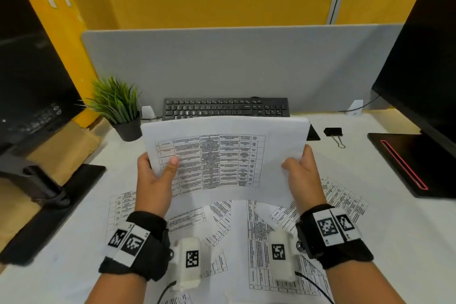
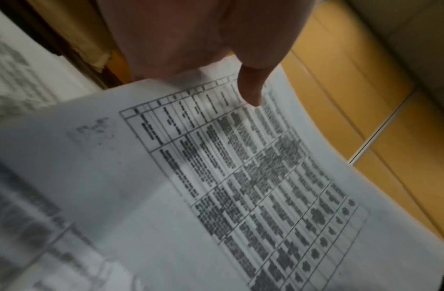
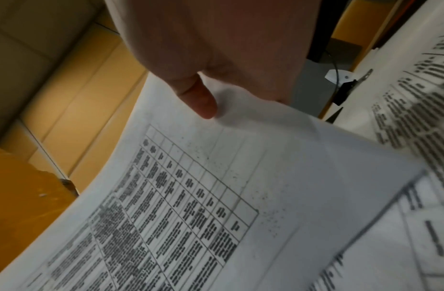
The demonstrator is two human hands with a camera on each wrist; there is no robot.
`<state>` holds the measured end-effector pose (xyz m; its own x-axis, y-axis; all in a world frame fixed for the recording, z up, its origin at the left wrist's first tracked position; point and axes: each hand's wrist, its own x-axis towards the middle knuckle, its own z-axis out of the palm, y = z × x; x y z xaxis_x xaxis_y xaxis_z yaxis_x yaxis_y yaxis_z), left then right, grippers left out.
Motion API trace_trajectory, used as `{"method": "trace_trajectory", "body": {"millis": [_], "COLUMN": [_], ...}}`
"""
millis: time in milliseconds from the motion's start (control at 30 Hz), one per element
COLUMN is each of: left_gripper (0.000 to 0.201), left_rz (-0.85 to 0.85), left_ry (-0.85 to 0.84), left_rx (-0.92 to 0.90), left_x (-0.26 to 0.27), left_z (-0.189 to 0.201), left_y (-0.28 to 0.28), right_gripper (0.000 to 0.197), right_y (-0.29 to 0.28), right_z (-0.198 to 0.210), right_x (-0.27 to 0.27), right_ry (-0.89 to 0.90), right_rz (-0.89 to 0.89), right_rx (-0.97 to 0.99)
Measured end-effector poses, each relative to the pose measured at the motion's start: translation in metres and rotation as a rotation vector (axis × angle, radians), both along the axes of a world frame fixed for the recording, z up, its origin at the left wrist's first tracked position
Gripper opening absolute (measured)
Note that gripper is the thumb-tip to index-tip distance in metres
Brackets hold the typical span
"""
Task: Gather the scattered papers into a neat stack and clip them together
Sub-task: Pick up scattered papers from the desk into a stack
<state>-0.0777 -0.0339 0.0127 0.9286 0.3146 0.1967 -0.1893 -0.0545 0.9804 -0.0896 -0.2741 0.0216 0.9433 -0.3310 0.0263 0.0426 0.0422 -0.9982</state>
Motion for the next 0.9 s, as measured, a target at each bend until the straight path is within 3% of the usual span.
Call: {"method": "trace_trajectory", "body": {"millis": [167, 267, 333, 400, 467, 533, 600, 667, 733, 767, 833, 900], "left_gripper": [0.028, 0.024, 0.018, 0.012, 0.009, 0.013, 0.04, 0.087, 0.108, 0.103, 0.069, 0.027], "left_rz": [0.002, 0.012, -0.005, -0.04, -0.064, 0.035, 0.261, 0.33, 0.068, -0.078, -0.232, -0.158], "left_ry": [0.047, -0.064, -0.173, -0.316, -0.446, -0.54, -0.594, -0.537, -0.401, -0.306, -0.22, -0.226], "left_rx": [0.073, 0.2, 0.346, 0.551, 0.74, 0.862, 0.806, 0.545, 0.142, -0.002, -0.029, 0.038], "left_x": [0.008, 0.009, 0.005, 0.0, -0.005, -0.009, -0.008, 0.0, 0.01, 0.013, 0.014, 0.013], "left_z": [-0.004, 0.022, 0.046, 0.072, 0.093, 0.103, 0.108, 0.102, 0.094, 0.089, 0.08, 0.07], "left_y": [0.005, 0.005, 0.0, -0.007, -0.015, -0.017, -0.01, 0.003, 0.007, 0.005, -0.005, -0.019], "right_gripper": [0.035, 0.066, 0.081, 0.072, 0.039, 0.011, 0.015, 0.026, 0.029, 0.026, 0.023, 0.021], "right_y": [-0.006, -0.01, -0.005, 0.002, 0.004, 0.002, -0.004, -0.01, -0.007, -0.004, 0.007, 0.019], "right_z": [0.01, 0.041, 0.07, 0.095, 0.109, 0.113, 0.111, 0.106, 0.102, 0.099, 0.095, 0.086], "right_x": [0.006, 0.002, -0.005, -0.004, 0.005, 0.01, 0.009, 0.004, 0.001, 0.0, -0.004, -0.008], "right_ry": [0.1, -0.135, -0.31, -0.403, -0.472, -0.476, -0.461, -0.466, -0.474, -0.467, -0.464, -0.466], "right_rz": [0.017, -0.267, -0.23, -0.029, 0.106, 0.179, 0.181, 0.169, 0.159, 0.15, 0.084, -0.016], "right_rx": [-0.135, -0.542, -0.822, -1.066, -1.183, -1.052, -0.888, -0.711, -0.497, -0.387, -0.281, -0.308]}}
